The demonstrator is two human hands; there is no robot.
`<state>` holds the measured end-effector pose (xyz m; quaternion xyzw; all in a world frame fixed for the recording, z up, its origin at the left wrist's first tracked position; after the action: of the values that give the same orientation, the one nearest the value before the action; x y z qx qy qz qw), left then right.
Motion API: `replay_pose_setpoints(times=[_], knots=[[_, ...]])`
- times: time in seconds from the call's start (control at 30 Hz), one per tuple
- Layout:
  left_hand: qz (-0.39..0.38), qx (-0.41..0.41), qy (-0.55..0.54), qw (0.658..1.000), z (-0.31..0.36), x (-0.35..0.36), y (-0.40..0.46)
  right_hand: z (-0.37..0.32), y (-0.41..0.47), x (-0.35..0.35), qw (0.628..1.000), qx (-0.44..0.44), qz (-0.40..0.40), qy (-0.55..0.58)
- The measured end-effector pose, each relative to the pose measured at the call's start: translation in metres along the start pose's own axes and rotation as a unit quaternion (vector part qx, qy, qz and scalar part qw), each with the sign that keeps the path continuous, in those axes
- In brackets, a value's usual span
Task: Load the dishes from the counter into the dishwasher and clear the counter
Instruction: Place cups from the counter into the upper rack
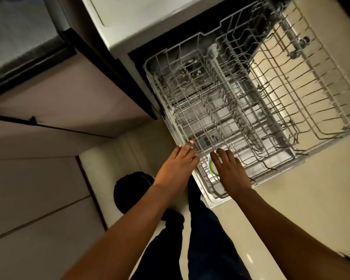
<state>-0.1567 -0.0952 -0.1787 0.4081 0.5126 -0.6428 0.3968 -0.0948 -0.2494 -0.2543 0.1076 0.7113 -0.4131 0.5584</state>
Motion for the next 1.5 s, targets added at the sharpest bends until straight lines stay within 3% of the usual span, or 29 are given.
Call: replay_pose_setpoints(times=[0.2,0.37,0.63,0.77,0.87,1.03,1.17,1.3,1.4,1.5], knots=[[0.016,-0.028,-0.054,0.998,-0.001,-0.008,-0.005,-0.001,-0.007,-0.010,0.999,0.012,-0.032,-0.018],[0.061,-0.078,-0.102,0.990,-0.019,-0.021,-0.030,-0.011,-0.020,-0.036,0.998,-0.001,0.057,-0.012],[0.126,-0.161,-0.137,0.969,-0.067,-0.044,-0.087,-0.063,-0.002,-0.071,0.993,-0.027,0.114,-0.003],[0.155,-0.190,-0.141,0.959,-0.102,-0.052,-0.113,-0.084,0.012,-0.107,0.983,-0.020,0.181,-0.005],[0.181,-0.203,-0.152,0.950,-0.138,-0.067,-0.130,-0.118,0.026,-0.153,0.962,-0.019,0.270,0.049],[0.182,-0.218,-0.152,0.947,-0.213,-0.072,-0.162,-0.227,0.047,-0.238,0.887,-0.155,0.412,0.140],[0.265,-0.255,-0.147,0.918,-0.267,-0.079,-0.200,-0.317,0.069,-0.305,0.829,-0.228,0.464,0.212],[0.355,-0.267,-0.127,0.887,-0.299,-0.102,-0.221,-0.377,0.097,-0.364,0.797,-0.287,0.443,0.293],[0.449,-0.284,-0.105,0.841,-0.317,-0.127,-0.230,-0.411,0.134,-0.400,0.801,-0.314,0.412,0.299],[0.540,-0.350,-0.091,0.760,-0.343,-0.153,-0.244,-0.443,0.176,-0.431,0.825,-0.346,0.371,0.248]])
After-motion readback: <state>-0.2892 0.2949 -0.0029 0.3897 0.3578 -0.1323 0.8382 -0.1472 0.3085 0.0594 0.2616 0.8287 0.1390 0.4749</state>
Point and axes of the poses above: each hand's wrist, its own y-axis towards the middle knuckle, its own x-axis out of the palm, z = x × y, the point moved 4 cm from there along y, towards the middle knuckle, and after that the axes turned 1 degree about z, right-handed, at the moved point
